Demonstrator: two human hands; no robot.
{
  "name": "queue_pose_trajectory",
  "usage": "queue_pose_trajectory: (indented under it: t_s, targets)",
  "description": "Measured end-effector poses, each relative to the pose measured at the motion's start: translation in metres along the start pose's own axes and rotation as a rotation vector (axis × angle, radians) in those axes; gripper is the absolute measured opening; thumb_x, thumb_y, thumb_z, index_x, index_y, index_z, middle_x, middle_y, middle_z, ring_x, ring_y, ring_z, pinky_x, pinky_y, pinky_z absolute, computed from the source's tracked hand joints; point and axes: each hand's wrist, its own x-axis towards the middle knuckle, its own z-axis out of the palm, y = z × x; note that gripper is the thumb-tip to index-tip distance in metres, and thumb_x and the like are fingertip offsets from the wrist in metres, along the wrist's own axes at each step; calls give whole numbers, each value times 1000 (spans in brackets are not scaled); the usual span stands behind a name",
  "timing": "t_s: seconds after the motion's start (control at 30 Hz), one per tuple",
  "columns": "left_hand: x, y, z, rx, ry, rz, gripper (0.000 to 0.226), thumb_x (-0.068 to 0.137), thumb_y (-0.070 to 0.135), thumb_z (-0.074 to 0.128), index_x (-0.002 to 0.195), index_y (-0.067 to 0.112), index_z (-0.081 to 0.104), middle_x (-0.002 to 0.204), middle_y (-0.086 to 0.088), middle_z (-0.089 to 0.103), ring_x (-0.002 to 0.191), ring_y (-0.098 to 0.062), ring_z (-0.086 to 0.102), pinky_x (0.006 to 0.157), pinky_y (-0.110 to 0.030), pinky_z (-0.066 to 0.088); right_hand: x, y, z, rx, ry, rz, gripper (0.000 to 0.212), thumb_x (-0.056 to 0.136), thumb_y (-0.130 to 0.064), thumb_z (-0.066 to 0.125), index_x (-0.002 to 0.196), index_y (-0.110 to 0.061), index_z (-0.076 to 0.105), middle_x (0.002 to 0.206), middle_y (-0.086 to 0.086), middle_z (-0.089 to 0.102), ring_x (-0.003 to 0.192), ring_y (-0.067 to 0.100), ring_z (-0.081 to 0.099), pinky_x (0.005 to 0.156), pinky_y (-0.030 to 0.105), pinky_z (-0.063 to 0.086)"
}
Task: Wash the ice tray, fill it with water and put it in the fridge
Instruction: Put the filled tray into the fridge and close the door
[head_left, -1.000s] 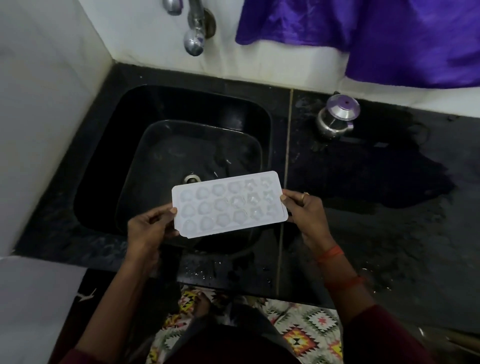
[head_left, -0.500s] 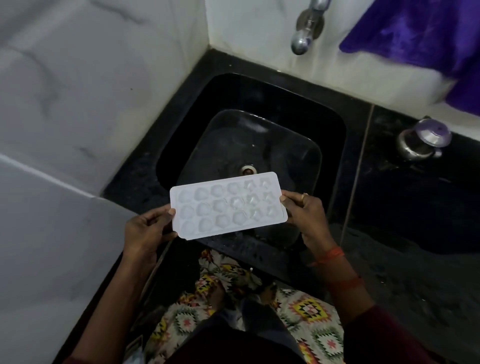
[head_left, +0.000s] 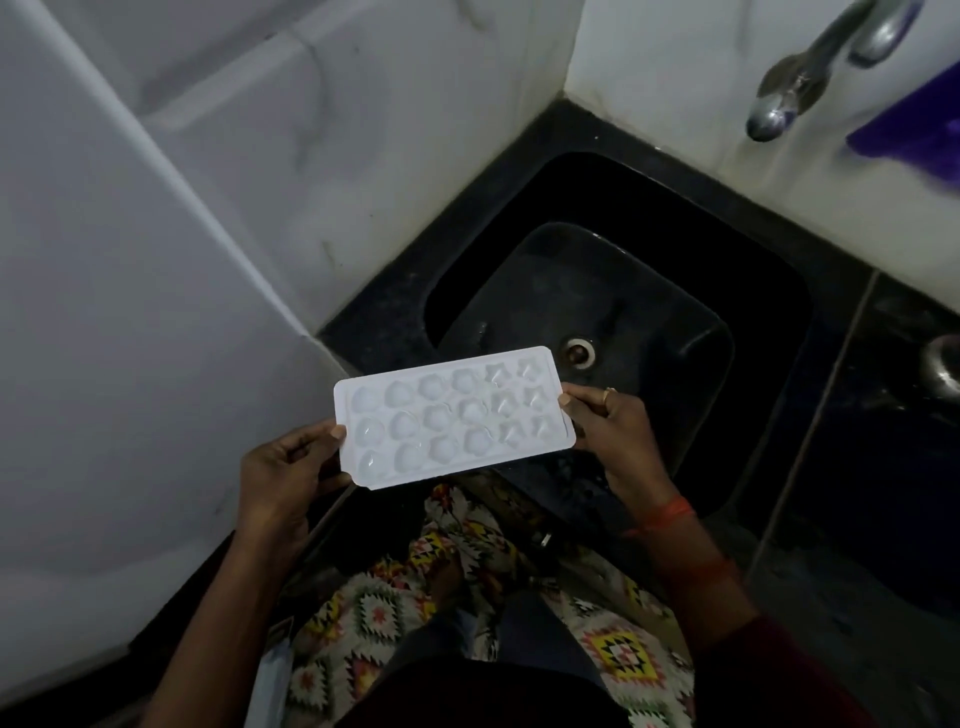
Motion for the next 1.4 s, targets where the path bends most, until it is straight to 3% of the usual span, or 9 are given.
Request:
queue_pose_trajectory:
  t_s: [0.17,0.37,0.5,0.7,0.87,1.0,1.3,1.4]
  targets:
    - [-9,-9,-22,-64,81,-32,7,91,8,71,97,8,74,77,2,77,62,-7,71,51,-20,57,0,-13,19,-12,-121,-24,16,96,-12,69,103,-25,76,102,5,79,97,22,76,89,49,60]
    - [-29,-25,-43,-165,215,-61,9,91,7,71,99,9,74,78,-2,77,60,-9,70,52,-22,58,8,-23,38,-42,-271,-8,14,96,-10,67,105,-19,73,104,9,78,94,22,76,71,32,62]
    - [-49,-37,-50,-216,309,-46,10,92,6,68,99,11,73,66,7,75,55,-3,68,49,-18,55,12,-31,52,-80,-383,-12,15,96,-9,67,108,-17,72,95,1,79,87,17,77,64,28,61]
    - [-80,-58,-59,-292,468,-34,11,93,4,67,101,10,72,67,2,75,53,-9,68,47,-22,56,12,-42,73,-127,-562,-33,17,97,-8,65,96,-24,70,81,-9,78,79,7,76,58,20,58]
    - [-104,-81,-72,-334,569,-65,16,94,6,66,109,6,73,85,-11,74,58,-9,69,50,-20,55,4,-42,92,-165,-662,-26,13,95,-7,67,103,-18,71,87,-5,78,81,9,76,60,22,59]
    - [-127,-95,-83,-396,632,-85,12,95,7,66,103,10,73,76,-2,76,60,-9,70,51,-21,56,-9,-38,108,-203,-734,-19,16,95,-6,66,100,-20,71,82,-7,78,78,8,76,58,21,58]
    - [-181,-135,-117,-507,821,-104,11,92,10,71,100,13,76,93,-14,77,80,-26,70,66,-34,60,-50,-24,156,-311,-875,-25,19,94,-5,68,113,-8,71,93,0,77,80,8,76,58,23,59]
    - [-201,-152,-131,-544,894,-115,8,91,10,72,94,17,76,94,-14,76,76,-24,68,62,-31,60,-69,-15,173,-354,-936,-37,19,94,-6,68,113,-8,71,97,2,76,82,9,76,59,24,60]
